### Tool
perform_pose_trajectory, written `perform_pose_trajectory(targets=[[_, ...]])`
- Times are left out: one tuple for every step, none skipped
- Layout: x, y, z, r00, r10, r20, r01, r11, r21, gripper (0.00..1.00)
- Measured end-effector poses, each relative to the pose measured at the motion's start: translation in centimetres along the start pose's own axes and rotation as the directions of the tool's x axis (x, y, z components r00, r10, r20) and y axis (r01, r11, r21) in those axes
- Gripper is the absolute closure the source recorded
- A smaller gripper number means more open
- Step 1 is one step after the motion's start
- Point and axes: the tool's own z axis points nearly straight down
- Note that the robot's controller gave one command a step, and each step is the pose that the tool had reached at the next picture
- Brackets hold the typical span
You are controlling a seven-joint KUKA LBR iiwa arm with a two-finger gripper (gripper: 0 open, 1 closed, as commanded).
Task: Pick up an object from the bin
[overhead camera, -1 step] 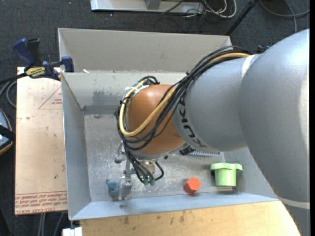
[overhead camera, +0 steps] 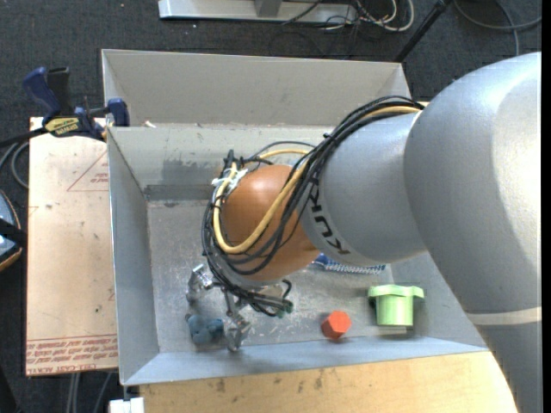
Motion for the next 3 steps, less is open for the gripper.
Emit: perform_pose_trajectory(targets=[[-4.5, 0.0, 0.5, 0.96, -0.28, -0.009, 0.28, 0.96, -0.005, 0.0], [-3.1, -9.3, -1.7, 0.944, -0.331, -0.01, 0.331, 0.944, 0.0, 0.0], [-5.2, -19.1, -6.9, 0.978, -0.209, -0.005, 0.209, 0.978, 0.004, 0.0]])
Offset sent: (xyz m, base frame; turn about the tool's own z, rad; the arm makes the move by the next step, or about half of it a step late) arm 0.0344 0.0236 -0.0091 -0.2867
